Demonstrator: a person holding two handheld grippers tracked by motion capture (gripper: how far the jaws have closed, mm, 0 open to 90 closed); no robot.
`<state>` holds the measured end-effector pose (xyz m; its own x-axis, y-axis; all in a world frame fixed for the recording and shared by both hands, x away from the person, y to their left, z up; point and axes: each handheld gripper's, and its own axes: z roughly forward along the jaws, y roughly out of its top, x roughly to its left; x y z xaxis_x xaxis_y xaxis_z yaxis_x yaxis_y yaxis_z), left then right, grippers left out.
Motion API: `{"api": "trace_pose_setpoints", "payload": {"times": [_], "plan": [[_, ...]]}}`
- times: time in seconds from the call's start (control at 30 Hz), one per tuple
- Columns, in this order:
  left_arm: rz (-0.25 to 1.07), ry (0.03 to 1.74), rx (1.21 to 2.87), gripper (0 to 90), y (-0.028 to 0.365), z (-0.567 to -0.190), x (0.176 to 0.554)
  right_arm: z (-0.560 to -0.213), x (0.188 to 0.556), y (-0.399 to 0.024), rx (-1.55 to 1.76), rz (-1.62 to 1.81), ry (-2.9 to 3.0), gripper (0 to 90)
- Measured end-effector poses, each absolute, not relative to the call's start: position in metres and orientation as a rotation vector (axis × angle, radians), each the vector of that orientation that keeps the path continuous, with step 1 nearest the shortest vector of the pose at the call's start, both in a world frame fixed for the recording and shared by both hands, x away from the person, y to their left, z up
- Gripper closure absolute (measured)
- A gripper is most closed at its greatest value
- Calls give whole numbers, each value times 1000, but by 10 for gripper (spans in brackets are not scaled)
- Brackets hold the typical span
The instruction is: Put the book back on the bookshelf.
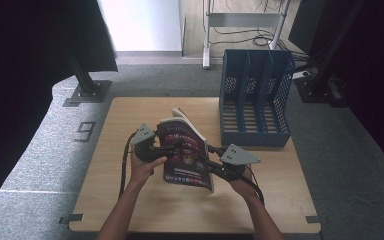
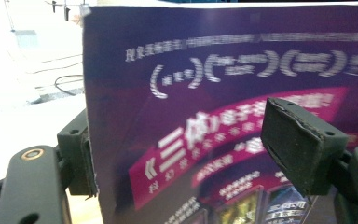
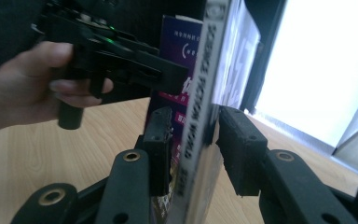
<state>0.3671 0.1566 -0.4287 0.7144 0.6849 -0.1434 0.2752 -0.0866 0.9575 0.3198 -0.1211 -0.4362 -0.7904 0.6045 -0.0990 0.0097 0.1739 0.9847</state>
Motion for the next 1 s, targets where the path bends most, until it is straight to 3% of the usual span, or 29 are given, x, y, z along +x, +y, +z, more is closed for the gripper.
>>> {"api": "trace_pose_setpoints", "payload": {"times": [0.2, 0.3, 1.0], "plan": [[400, 778, 1681, 201, 157, -429, 367, -435, 330, -116, 649, 1612, 1993, 670], [401, 791, 1679, 200, 159, -430, 368, -435, 333, -115, 706, 1531, 1954, 769], [375, 804, 1679, 144, 158, -437, 377, -442, 313, -132, 543, 1645, 1931, 784]]}}
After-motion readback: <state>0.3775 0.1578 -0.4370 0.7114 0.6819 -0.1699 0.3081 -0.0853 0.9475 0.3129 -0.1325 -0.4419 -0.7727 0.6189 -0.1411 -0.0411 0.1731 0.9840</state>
